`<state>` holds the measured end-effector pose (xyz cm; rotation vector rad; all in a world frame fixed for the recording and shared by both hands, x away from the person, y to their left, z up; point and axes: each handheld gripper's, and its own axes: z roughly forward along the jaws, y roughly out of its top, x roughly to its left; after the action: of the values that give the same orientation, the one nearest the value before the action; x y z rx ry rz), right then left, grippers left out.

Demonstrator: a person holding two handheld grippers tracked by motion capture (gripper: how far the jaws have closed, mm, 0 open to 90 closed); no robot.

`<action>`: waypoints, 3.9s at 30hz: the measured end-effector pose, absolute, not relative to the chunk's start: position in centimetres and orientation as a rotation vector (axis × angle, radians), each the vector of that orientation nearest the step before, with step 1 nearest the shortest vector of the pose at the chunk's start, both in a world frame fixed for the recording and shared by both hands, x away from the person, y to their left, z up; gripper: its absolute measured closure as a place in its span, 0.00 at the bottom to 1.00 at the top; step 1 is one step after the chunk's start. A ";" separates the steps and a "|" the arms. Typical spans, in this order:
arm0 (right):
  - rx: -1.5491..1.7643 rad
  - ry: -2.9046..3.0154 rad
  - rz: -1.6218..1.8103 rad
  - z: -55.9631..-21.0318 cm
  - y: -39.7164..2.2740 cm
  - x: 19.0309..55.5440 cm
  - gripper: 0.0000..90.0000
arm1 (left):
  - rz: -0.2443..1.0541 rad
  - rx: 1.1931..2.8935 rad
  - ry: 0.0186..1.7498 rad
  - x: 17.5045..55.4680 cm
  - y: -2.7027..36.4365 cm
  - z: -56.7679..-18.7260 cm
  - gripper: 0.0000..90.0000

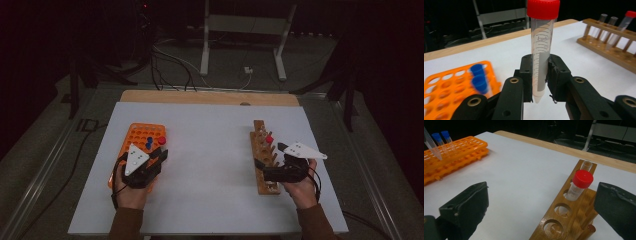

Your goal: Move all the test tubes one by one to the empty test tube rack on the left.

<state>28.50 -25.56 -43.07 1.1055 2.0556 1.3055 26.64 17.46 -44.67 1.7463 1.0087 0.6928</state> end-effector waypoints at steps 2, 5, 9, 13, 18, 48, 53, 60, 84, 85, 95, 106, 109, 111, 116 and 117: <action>1.106 2.055 1.305 -43.1 -25.6 28.5 0.00 | 0.696 1.742 1.021 26.7 18.0 -44.8 0.84; 1.106 2.055 1.304 -43.1 -25.6 28.5 0.00 | 0.708 1.739 1.039 26.7 18.5 -45.0 0.84; 1.109 2.053 1.306 -43.1 -25.6 28.5 0.00 | 0.721 1.741 1.063 26.8 19.1 -45.4 0.84; 1.110 2.050 1.306 -43.1 -25.8 28.5 0.00 | 0.731 1.750 1.083 26.9 19.5 -45.7 0.84; 1.109 2.050 1.308 -43.0 -25.8 28.4 0.00 | 0.743 1.761 1.099 26.9 19.9 -46.0 0.84; 1.104 2.064 1.309 -43.1 -25.7 28.4 0.00 | 0.681 1.892 1.245 27.8 20.2 -48.1 0.83; 1.102 2.066 1.309 -43.1 -25.7 28.4 0.00 | 0.669 1.917 1.255 27.9 20.2 -48.3 0.83; 1.099 2.065 1.307 -43.0 -25.8 28.5 0.00 | 0.657 1.923 1.279 28.0 20.3 -48.6 0.79; 1.203 2.084 1.249 -44.1 -27.0 31.9 0.07 | 0.651 1.659 1.148 26.3 19.9 -45.4 0.13; 1.211 2.083 1.246 -44.2 -27.0 32.1 0.10 | 0.653 1.665 1.154 26.3 19.8 -45.4 0.08; 1.298 2.059 1.210 -45.1 -26.8 33.5 0.56 | 0.661 1.706 1.114 26.2 18.9 -45.2 0.01; 1.316 2.054 1.172 -45.4 -26.1 34.1 0.82 | 0.662 1.701 1.085 26.0 18.6 -44.8 0.01; 1.314 2.052 1.158 -45.4 -26.0 34.2 0.82 | 0.654 1.706 1.078 26.0 18.5 -44.7 0.01; 1.323 2.046 1.157 -45.4 -25.9 34.3 0.83 | 0.650 1.709 1.077 26.0 18.4 -44.7 0.01; 1.330 2.032 1.161 -45.5 -25.9 34.4 0.83 | 0.641 1.718 1.071 25.9 18.1 -44.7 0.02; 1.328 2.029 1.156 -45.5 -25.9 34.4 0.83 | 0.643 1.719 1.070 25.9 18.1 -44.7 0.02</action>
<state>34.39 -25.91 -45.45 1.3282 2.0287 1.1563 25.93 18.06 -44.65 1.7195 1.0696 0.6431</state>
